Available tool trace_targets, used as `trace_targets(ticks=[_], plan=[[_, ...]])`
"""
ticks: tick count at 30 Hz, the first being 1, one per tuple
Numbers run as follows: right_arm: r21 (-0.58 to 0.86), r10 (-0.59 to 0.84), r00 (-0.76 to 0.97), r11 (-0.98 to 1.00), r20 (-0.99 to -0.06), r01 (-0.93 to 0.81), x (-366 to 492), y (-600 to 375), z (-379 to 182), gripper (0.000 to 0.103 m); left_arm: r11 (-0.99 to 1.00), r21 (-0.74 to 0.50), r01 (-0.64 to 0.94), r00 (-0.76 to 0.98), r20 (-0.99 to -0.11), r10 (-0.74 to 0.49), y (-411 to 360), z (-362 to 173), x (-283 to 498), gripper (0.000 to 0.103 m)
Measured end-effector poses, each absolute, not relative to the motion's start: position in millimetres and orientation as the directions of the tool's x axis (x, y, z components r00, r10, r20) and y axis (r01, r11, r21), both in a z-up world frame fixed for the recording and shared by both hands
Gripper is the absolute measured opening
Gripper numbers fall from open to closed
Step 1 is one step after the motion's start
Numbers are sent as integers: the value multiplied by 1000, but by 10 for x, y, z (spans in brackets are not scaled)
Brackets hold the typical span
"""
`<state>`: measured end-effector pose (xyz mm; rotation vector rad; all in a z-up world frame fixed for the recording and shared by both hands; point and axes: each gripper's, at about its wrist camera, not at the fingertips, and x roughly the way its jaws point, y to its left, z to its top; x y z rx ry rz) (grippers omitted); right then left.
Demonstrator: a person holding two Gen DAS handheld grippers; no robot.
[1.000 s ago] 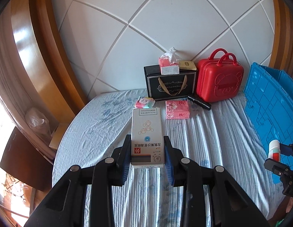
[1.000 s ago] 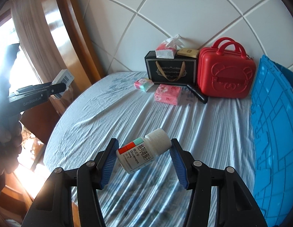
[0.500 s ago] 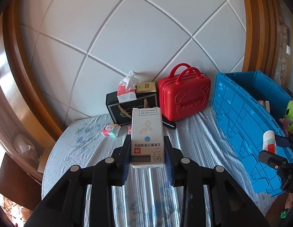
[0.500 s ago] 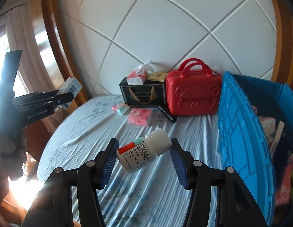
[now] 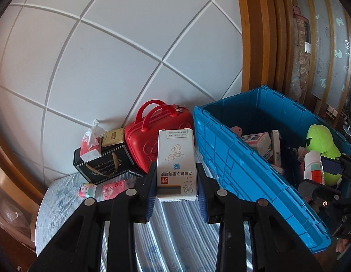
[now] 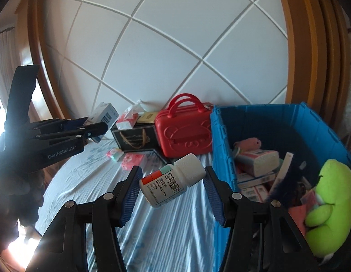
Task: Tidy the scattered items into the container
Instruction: 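Lift the medicine box and bottle and carry both over the bin, then open both grippers to drop the box and bottle into the bin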
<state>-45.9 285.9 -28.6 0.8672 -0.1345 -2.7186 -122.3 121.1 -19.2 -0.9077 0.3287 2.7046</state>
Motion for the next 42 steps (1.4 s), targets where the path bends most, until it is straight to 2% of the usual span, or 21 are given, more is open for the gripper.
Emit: trace_targets(ticks=[10, 19, 28, 37, 38, 39, 40, 41, 42], plan=[[157, -145, -821, -985, -553, 68, -218, 3767, -260, 55, -849, 148, -508, -722, -611, 326, 2435, -35, -1300, 31], [173, -47, -821, -983, -569, -63, -20, 4311, -286, 55, -778, 132, -614, -663, -621, 419, 3215, 74, -1426, 31], [173, 13, -803, -974, -596, -144, 40, 4617, -414, 55, -728, 125, -674, -616, -639, 460, 3767, 11, -1485, 31], [177, 34, -784, -967, -620, -182, 104, 4731, -541, 55, -734, 116, -669, -615, -640, 460, 3930, -49, -1515, 32], [177, 36, -785, -967, -618, -184, 108, 4732, -538, 55, -746, 109, -657, -624, -635, 456, 3917, -38, -1528, 35], [176, 41, -786, -966, -616, -189, 113, 4732, -531, 60, -757, 100, -645, -625, -640, 447, 3904, -33, -1554, 61], [173, 49, -788, -965, -614, -196, 114, 4732, -520, 70, -764, 84, -640, -619, -645, 447, 3880, -32, -1581, 98], [172, 59, -792, -964, -607, -204, 124, 4734, -504, 99, -767, 67, -638, -614, -645, 454, 3842, -27, -1596, 103], [171, 69, -799, -962, -598, -212, 141, 4731, -485, 103, -771, 62, -634, -615, -645, 454, 3803, -26, -1607, 103]])
